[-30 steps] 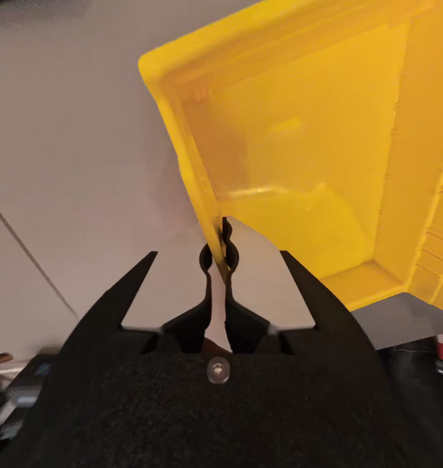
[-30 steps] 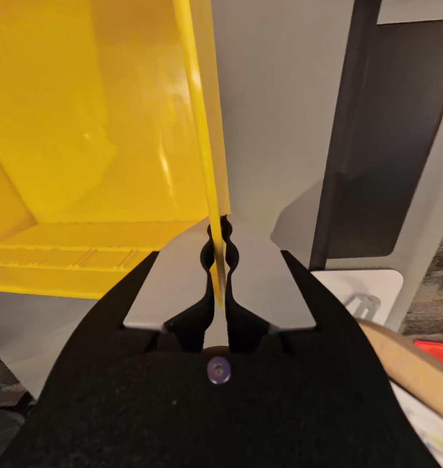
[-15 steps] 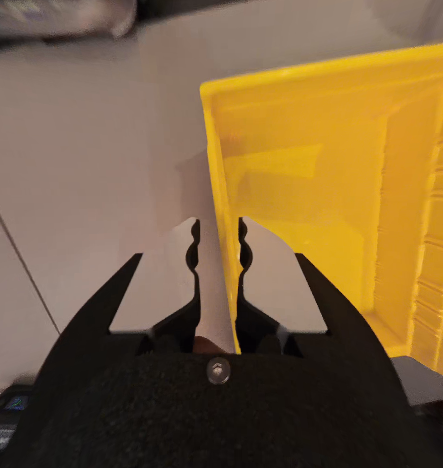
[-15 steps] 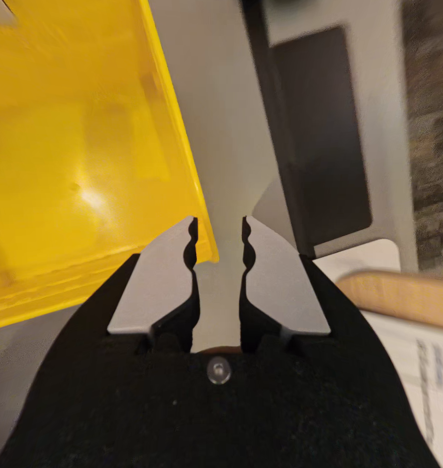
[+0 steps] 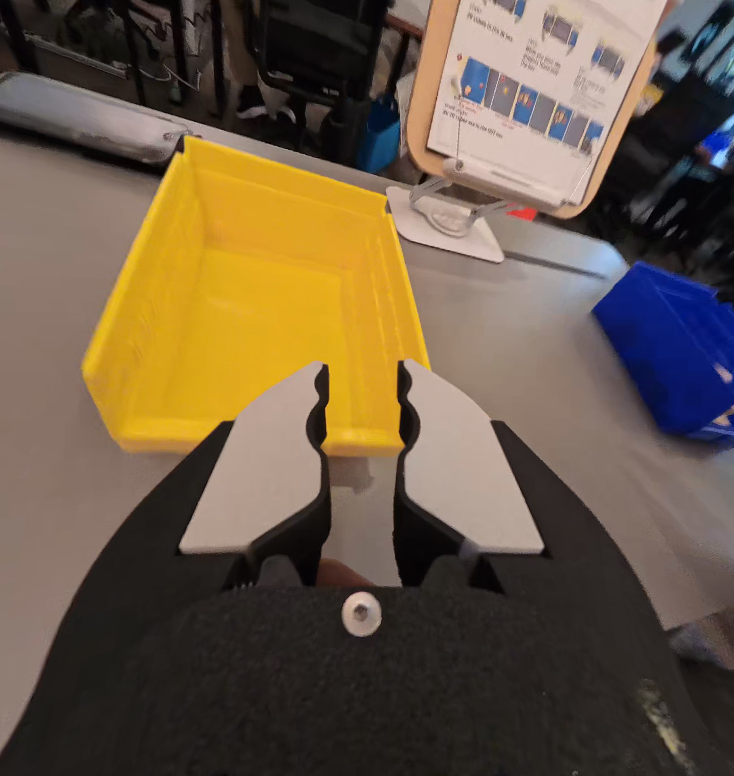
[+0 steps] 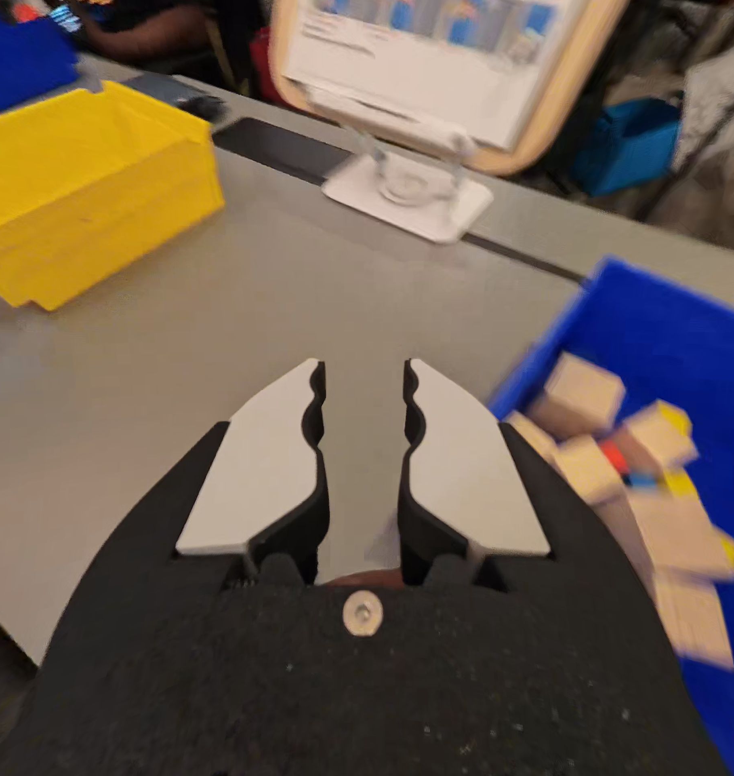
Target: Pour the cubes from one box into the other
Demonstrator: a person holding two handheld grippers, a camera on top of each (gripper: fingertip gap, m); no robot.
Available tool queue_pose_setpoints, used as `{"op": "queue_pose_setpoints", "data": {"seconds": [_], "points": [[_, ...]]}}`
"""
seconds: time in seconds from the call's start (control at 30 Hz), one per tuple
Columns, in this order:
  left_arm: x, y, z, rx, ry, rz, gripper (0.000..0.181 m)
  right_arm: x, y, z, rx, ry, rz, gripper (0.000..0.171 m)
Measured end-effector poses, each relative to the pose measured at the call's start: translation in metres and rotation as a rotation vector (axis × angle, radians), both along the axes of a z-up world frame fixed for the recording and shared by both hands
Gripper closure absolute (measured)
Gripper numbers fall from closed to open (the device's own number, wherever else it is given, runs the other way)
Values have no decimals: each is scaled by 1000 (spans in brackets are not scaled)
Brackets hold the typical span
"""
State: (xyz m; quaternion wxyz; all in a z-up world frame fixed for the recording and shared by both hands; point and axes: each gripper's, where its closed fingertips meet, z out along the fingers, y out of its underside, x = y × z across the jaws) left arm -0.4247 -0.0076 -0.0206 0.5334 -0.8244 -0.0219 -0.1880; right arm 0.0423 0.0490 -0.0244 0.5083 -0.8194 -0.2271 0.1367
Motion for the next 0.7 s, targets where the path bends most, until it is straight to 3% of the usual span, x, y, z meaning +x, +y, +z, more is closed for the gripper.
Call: {"op": "queue_pose_setpoints", "data": {"seconds": [0.07, 0.17, 0.3, 0.5, 0.7], "points": [[8, -23, -17, 0, -46, 22, 151, 64, -26, -25, 40, 5, -188, 135], [12, -56, -59, -38, 50, 82, 145, 124, -74, -60, 122, 99, -397, 136], [11, -74, -99, -71, 128, 125, 149, 154, -93, -71, 121, 105, -450, 142], [21, -70, -76, 47, 145, 82, 145, 168, -89, -80, 94, 144, -482, 137], [17, -66, -76, 55, 129, 102, 146, 166, -85, -81, 99, 100, -484, 136]]}}
